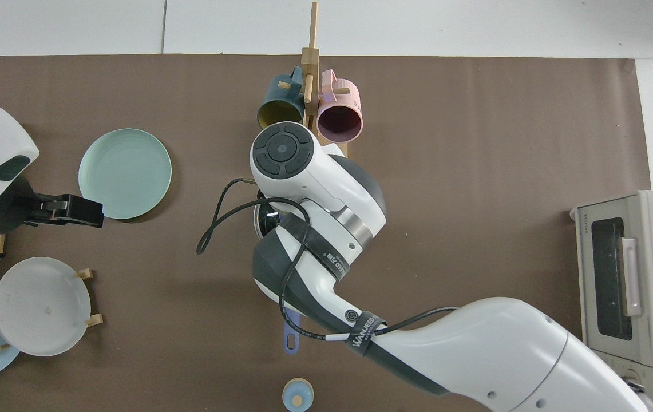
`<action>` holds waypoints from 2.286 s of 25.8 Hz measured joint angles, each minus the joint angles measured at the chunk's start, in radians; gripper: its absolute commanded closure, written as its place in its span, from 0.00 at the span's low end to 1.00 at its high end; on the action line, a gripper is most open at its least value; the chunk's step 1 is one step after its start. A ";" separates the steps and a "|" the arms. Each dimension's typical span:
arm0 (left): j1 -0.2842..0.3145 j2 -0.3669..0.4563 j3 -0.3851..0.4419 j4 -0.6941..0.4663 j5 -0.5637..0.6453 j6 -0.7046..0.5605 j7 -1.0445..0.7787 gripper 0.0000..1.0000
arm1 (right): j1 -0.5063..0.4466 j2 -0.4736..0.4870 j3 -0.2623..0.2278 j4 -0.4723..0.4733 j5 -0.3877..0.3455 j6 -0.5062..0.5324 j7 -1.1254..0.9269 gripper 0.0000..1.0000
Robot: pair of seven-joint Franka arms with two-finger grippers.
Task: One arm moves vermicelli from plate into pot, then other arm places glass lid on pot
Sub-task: 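Release the lid and withdraw the right gripper from the saucepan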
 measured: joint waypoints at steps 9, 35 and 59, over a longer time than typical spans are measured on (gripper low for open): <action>0.000 0.000 0.000 0.000 0.000 0.000 0.000 0.00 | -0.005 -0.056 0.077 0.042 0.000 -0.088 -0.004 0.00; 0.000 -0.001 -0.001 0.000 0.000 0.000 0.000 0.00 | -0.272 -0.302 0.069 -0.033 0.054 -0.269 -0.463 0.00; -0.015 -0.001 0.000 0.000 0.000 0.001 0.000 0.00 | -0.170 -0.628 -0.661 -0.234 0.367 -0.269 -1.216 0.00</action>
